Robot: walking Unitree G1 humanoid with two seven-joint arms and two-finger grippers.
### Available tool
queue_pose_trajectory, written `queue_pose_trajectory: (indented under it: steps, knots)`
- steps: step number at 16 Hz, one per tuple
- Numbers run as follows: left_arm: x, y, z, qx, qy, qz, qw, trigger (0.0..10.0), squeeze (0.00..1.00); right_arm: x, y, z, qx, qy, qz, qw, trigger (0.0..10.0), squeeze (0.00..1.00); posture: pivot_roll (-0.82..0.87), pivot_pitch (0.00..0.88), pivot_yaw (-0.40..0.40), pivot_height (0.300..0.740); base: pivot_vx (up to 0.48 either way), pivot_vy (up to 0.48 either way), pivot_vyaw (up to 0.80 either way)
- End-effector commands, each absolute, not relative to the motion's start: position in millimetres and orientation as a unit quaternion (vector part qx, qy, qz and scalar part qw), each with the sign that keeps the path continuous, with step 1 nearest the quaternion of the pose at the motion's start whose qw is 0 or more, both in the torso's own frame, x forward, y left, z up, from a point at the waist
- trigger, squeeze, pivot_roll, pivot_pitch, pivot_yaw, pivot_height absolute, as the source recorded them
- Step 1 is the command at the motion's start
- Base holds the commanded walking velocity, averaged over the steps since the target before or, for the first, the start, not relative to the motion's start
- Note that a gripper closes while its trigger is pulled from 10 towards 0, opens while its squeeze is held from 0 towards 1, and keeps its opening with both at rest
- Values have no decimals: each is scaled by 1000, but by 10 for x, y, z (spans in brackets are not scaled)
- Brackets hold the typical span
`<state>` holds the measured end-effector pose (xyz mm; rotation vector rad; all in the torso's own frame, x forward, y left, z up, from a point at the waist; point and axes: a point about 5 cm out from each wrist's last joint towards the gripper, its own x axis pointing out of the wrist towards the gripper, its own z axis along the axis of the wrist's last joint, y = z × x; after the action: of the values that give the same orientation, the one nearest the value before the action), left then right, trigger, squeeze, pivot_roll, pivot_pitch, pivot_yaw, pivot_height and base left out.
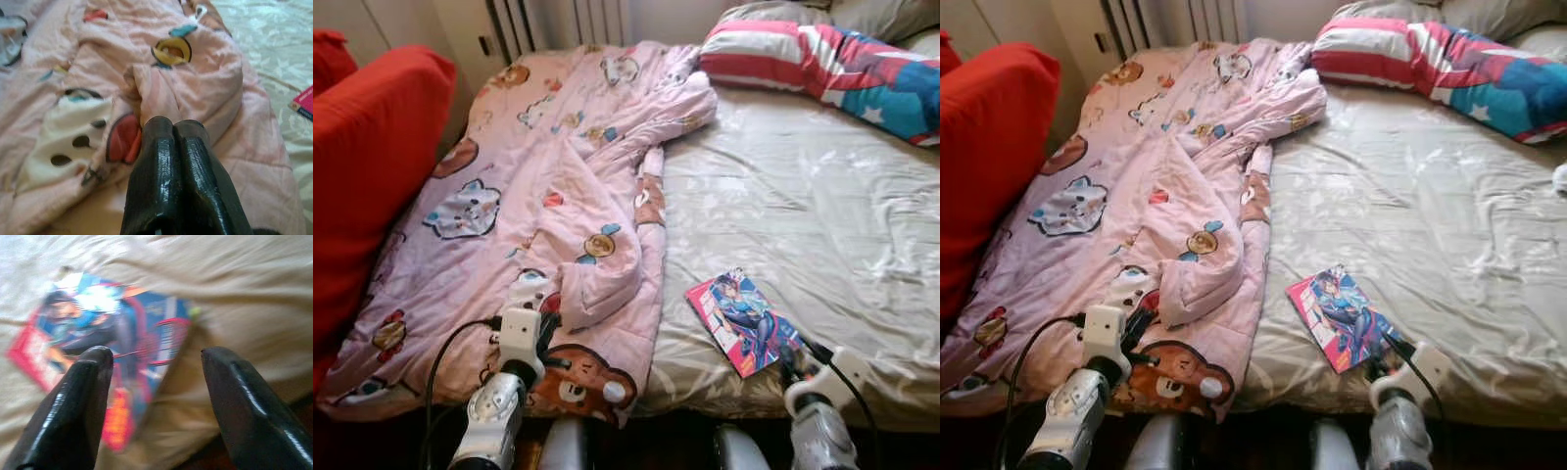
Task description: Clean up the room
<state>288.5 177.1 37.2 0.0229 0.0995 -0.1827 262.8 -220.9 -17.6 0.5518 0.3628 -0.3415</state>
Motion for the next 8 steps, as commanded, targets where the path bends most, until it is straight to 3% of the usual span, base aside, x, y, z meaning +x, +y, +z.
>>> queue_pose_trajectory:
  steps: [1,6,7,8]
  knots:
    - [2839,1806,339,18,61,-94,994,10000,0,2600,-2109,-241,301,194,-153,921,10000,1000,56,194,74,627,0,0,0]
    - [2763,1780,367,17,53,-99,994,10000,0,2762,-1975,-137,320,177,-131,922,10000,1000,80,262,66,627,0,0,0]
    - [2763,1773,390,15,49,-99,994,10000,0,2822,-1940,-88,323,169,-116,924,10000,376,85,274,65,627,0,0,0]
    - [2747,1771,421,15,43,-99,994,10000,0,2862,-1927,-49,328,160,-110,925,10000,0,90,291,61,627,0,0,0]
